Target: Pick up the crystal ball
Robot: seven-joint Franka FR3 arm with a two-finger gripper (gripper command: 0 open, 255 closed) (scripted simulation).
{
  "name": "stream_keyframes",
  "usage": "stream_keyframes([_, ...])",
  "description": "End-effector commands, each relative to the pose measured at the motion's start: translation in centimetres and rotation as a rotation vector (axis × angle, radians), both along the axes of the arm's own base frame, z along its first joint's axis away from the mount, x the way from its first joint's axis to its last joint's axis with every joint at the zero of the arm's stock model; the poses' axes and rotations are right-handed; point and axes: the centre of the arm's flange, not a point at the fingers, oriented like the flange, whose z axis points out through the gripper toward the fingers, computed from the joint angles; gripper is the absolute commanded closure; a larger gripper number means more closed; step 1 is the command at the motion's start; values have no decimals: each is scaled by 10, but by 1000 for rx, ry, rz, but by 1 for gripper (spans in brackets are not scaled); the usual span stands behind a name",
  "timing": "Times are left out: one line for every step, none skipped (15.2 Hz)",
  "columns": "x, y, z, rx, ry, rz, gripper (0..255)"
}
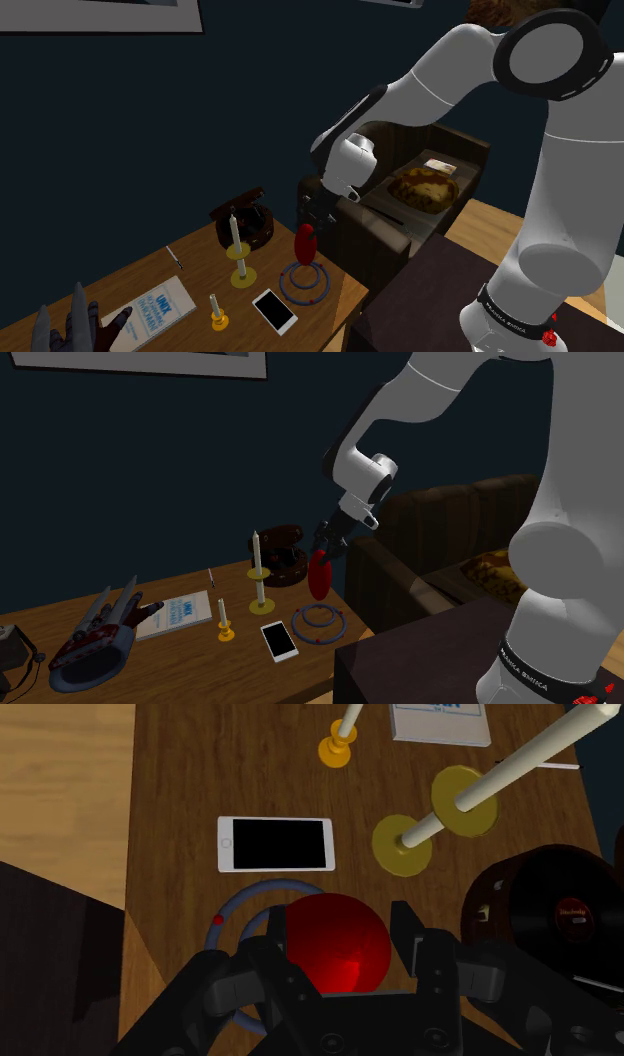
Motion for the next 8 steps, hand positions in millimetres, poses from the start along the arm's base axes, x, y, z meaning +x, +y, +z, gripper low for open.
stream_keyframes([0, 0, -2, -1, 3, 0, 255])
stream_keyframes([0, 0, 4, -1, 3, 0, 255])
stream_keyframes([0, 0, 9, -1, 3, 0, 255])
stream_keyframes([0, 0, 14, -1, 3, 0, 255])
stream_keyframes([0, 0, 20, -1, 3, 0, 255])
stream_keyframes([0, 0, 25, -1, 3, 0, 255])
stream_keyframes([0, 0, 30, -1, 3, 0, 255])
stream_keyframes([0, 0, 35, -1, 3, 0, 255])
